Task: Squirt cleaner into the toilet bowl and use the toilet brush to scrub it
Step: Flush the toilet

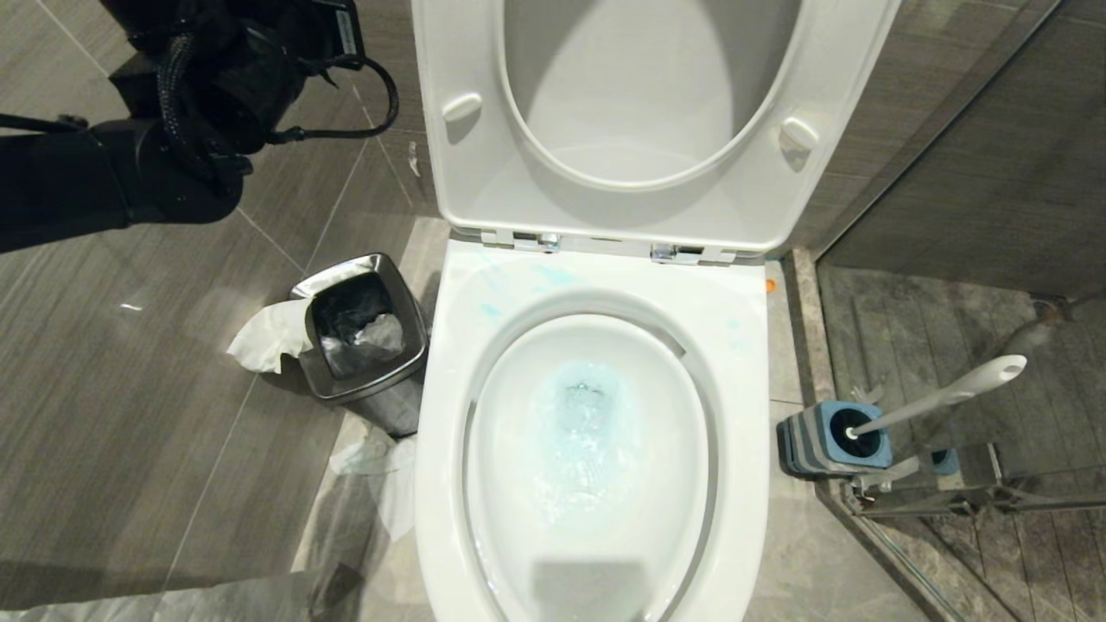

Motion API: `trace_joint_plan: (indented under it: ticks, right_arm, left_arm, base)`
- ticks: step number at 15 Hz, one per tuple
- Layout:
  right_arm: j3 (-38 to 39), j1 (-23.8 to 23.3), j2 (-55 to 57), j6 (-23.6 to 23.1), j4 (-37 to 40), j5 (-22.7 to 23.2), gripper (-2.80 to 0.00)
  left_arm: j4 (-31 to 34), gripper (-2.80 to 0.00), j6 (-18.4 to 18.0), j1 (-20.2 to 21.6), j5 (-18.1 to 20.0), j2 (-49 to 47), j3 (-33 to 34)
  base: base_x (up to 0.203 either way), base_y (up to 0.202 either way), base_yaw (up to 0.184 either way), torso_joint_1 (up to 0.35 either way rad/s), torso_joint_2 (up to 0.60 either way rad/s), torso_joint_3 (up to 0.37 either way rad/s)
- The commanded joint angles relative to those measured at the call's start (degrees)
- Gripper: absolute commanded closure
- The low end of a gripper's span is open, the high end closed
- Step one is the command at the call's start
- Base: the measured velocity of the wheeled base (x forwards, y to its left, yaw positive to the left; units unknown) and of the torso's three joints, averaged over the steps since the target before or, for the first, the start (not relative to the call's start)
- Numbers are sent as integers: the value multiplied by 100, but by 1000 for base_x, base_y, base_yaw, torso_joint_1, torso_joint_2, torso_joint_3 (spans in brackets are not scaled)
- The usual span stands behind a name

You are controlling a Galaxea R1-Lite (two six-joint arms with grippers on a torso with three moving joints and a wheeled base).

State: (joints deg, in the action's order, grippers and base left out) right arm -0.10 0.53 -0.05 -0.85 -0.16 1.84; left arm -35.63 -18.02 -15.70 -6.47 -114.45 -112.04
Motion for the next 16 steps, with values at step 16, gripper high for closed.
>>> trace_joint_plan:
  ticks: [16]
  right_arm:
    - [1, 8, 5, -3, -2, 0, 0]
  left_arm:
    - [-451, 0, -53, -361, 6, 427, -2]
  base:
    - [0, 0, 0, 0, 0, 0]
